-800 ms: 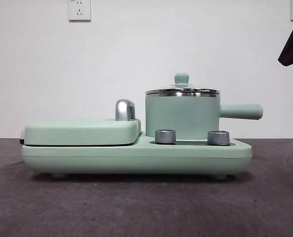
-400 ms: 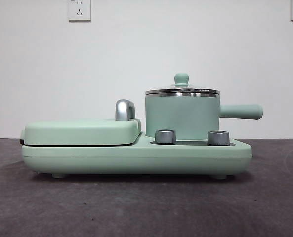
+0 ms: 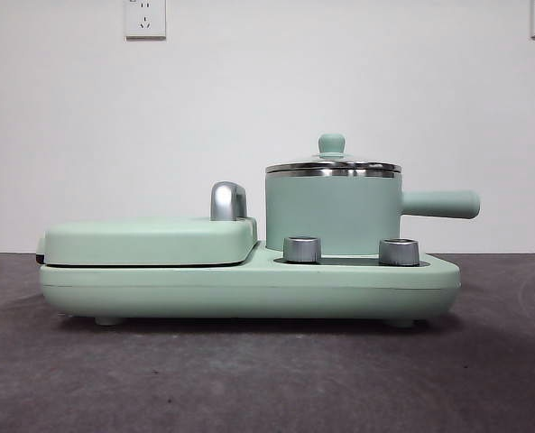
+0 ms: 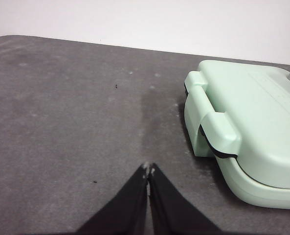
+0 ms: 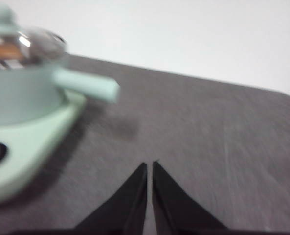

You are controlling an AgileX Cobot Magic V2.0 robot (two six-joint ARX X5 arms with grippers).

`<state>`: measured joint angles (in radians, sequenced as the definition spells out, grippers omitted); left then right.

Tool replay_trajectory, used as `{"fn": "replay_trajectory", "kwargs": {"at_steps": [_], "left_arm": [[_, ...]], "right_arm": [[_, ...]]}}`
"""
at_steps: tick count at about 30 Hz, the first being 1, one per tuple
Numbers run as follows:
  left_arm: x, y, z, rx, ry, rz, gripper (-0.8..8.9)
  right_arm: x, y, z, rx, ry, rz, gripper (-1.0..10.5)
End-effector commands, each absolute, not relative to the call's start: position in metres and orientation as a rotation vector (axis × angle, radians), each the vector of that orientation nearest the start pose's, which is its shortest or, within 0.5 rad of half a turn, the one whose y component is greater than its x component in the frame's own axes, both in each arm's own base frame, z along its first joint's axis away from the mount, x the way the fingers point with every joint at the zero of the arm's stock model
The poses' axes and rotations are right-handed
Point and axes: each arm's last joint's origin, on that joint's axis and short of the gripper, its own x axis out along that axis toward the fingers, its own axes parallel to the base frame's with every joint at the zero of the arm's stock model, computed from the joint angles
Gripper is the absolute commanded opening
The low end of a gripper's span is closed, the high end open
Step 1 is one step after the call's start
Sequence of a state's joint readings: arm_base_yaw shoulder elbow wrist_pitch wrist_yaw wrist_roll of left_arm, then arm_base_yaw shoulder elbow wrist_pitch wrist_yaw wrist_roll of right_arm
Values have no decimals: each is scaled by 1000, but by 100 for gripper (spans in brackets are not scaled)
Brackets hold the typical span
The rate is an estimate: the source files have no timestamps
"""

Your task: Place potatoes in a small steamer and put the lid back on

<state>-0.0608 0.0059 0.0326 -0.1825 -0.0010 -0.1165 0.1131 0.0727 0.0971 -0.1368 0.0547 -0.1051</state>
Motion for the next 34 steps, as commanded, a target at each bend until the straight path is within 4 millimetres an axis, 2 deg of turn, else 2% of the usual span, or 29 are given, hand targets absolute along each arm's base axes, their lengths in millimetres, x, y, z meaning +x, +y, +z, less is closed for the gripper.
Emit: {"fn": "replay_trajectory", "kwargs": {"at_steps": [1,5,34], "left_arm": [[95,-6,152,-111,175,-49,6],[95,-6,152,-111,175,-48,6],[95,-6,152,-111,175,-48,6]], "right_arm": [[97,8,163,-109,48,42,15],[97,7,158,-104,84,33,15],[97,8,159,-92,79,44,15]]}}
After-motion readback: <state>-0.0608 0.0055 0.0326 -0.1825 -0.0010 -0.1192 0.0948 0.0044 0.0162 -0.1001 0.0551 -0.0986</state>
